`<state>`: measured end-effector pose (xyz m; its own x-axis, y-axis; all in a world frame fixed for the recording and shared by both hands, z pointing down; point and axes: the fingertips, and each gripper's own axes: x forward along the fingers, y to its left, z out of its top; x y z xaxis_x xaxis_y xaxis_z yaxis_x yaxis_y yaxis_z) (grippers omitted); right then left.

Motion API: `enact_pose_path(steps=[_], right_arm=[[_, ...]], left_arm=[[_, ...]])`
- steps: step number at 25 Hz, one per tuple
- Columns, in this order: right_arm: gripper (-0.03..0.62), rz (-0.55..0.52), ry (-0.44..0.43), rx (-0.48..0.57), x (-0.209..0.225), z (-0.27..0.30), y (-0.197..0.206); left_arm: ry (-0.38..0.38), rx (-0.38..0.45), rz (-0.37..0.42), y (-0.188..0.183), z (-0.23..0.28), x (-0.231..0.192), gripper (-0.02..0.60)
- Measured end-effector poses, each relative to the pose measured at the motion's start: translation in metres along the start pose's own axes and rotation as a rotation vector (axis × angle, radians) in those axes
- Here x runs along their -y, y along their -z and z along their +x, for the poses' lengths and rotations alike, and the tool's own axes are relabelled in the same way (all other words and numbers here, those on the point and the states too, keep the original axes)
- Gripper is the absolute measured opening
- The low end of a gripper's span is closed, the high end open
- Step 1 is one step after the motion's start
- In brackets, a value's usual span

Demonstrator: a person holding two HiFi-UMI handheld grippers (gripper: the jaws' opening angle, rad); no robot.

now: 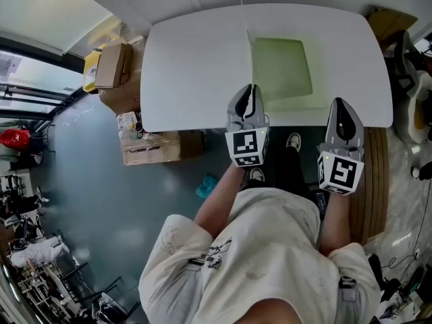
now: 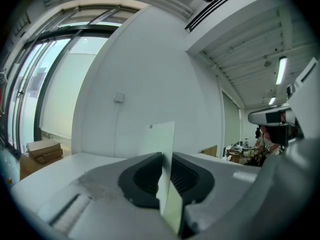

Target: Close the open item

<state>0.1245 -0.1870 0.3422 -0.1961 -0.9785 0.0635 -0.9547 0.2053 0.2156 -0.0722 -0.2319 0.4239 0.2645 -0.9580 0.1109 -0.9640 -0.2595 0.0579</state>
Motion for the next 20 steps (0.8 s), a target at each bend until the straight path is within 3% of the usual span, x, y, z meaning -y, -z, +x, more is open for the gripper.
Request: enact_pose_path(steps=[8, 20], right_arm=[[0.002, 0.011, 0.026, -0.018, 0.016, 0.002, 0.006], [0.002, 0.017, 0.050, -0.038, 0.035, 0.009, 0.017]], left_arm=[[0.108, 0.000, 0.080, -0.001, 0.013, 0.037, 0.081], [0.309, 0.004, 0.037, 0.014, 0.026, 0.083, 0.163]])
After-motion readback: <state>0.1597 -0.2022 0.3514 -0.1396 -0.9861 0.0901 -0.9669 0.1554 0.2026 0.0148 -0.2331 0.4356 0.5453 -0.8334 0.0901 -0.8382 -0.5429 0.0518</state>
